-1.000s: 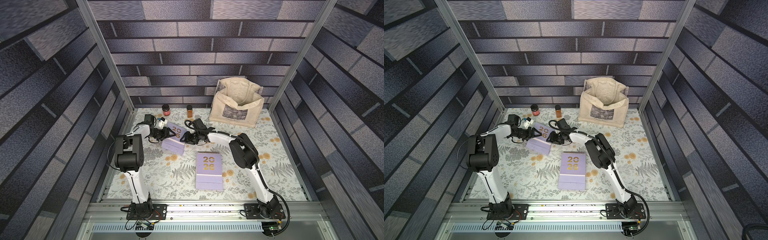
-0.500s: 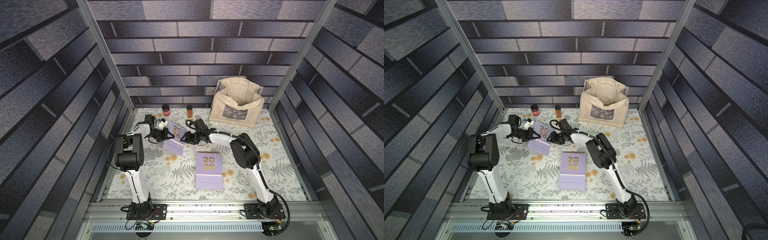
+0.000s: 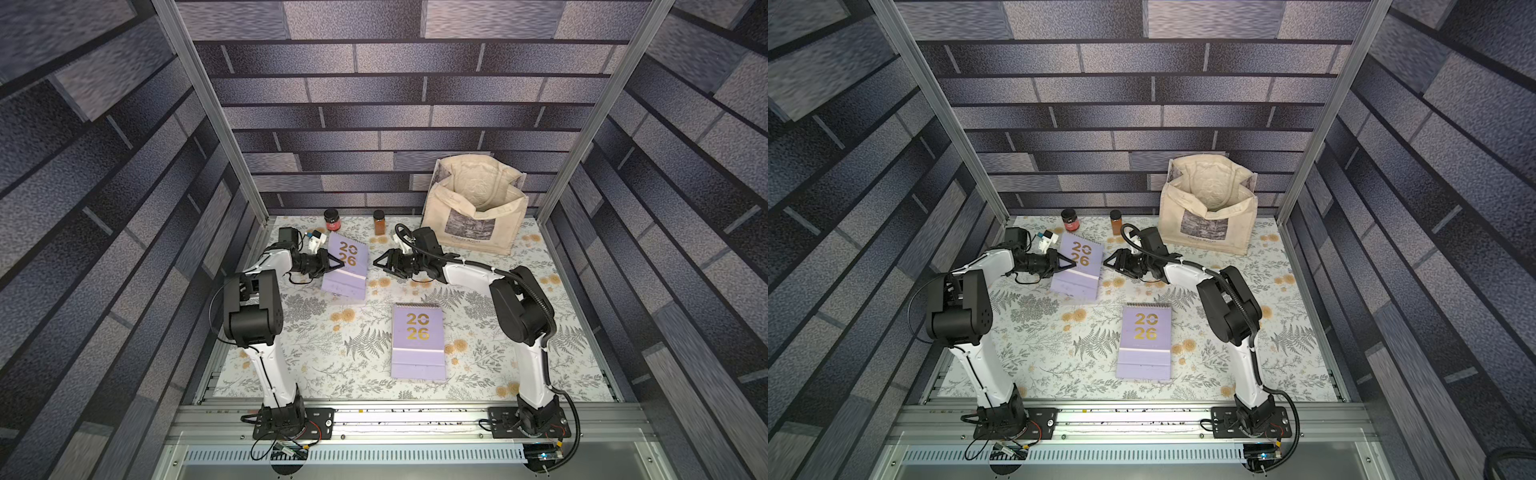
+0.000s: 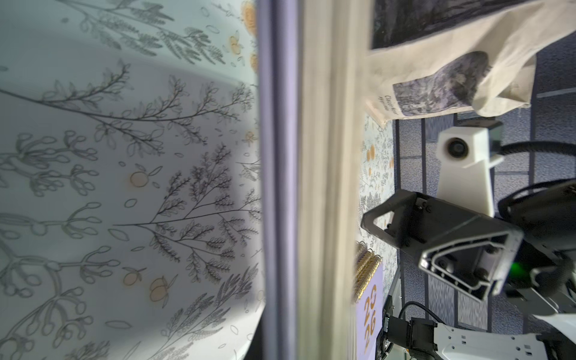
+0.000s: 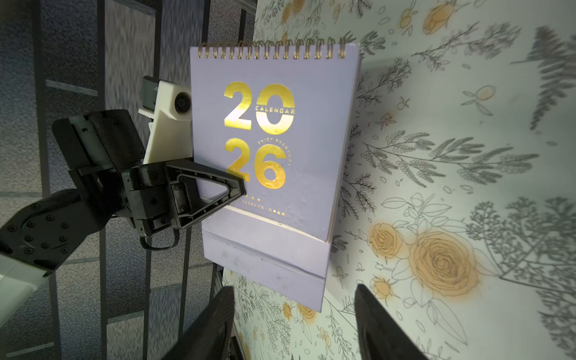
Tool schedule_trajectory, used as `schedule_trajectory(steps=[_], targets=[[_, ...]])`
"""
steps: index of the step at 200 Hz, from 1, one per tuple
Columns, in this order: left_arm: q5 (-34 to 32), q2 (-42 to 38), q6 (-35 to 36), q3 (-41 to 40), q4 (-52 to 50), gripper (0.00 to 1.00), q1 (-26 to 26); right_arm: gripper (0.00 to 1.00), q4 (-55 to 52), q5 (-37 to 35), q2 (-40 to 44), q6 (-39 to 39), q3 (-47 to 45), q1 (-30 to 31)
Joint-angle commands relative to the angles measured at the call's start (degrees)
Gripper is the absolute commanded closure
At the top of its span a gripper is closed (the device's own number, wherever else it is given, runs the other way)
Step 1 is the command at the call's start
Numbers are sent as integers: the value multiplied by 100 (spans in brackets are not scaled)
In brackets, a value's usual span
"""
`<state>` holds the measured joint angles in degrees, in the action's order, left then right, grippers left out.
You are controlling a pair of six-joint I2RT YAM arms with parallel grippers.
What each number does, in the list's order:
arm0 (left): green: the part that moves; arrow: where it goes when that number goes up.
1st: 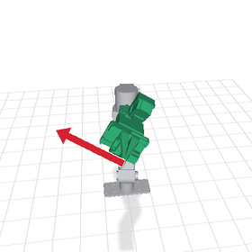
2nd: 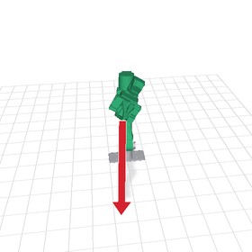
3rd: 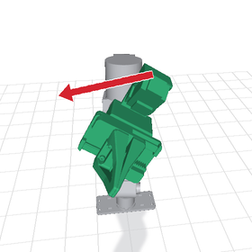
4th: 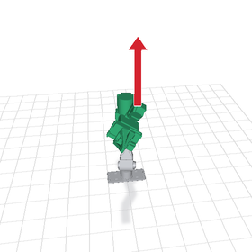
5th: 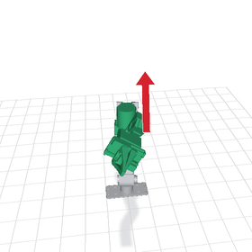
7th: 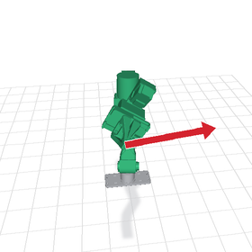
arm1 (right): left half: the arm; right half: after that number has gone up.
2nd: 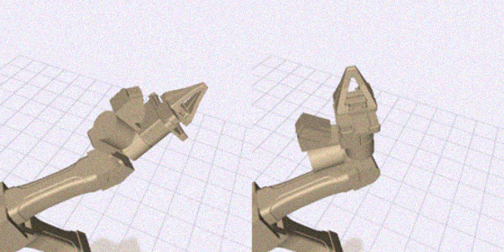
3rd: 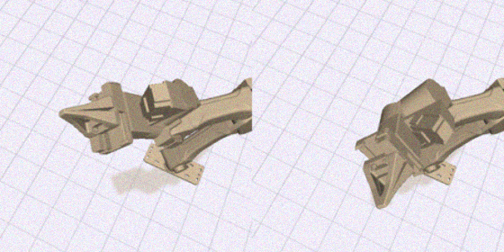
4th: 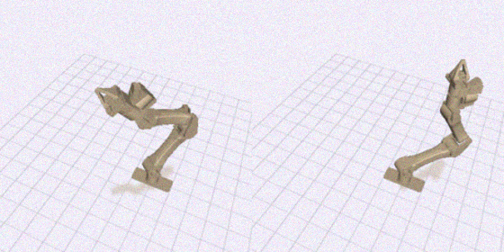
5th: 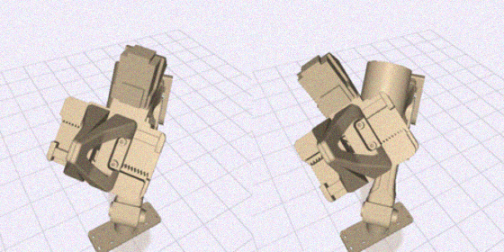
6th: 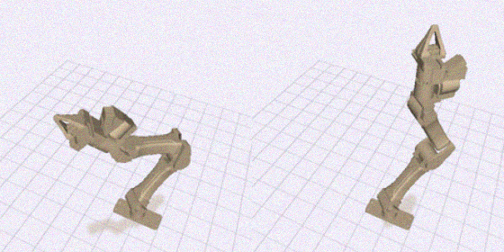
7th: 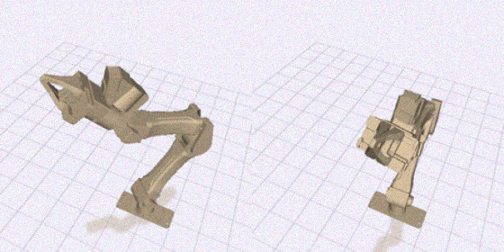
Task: Stack the calendars
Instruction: Pick up the calendar at the center of the board.
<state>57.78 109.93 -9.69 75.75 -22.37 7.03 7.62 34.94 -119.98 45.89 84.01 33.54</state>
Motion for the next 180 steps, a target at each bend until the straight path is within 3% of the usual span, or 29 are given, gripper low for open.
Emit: schedule_trajectory(steps=[1, 22, 80, 138, 180], targets=[[911, -788, -836, -270, 1402, 100, -85, 35, 487, 382, 342, -54, -330, -58], [1138, -1013, -1460, -548, 2322, 100, -161, 35, 1063, 518, 616, 162, -705, -89], [1222, -1231, -1761, -829, 2791, 100, -542, 31, 2687, 856, 822, 693, -1211, -124], [1367, -1432, -2108, -1074, 3308, 100, -675, 29, 2930, 794, 898, 743, -1335, -120], [1647, -1557, -2513, -1267, 3931, 100, -833, 39, 3273, 948, 848, 860, -1304, -119]])
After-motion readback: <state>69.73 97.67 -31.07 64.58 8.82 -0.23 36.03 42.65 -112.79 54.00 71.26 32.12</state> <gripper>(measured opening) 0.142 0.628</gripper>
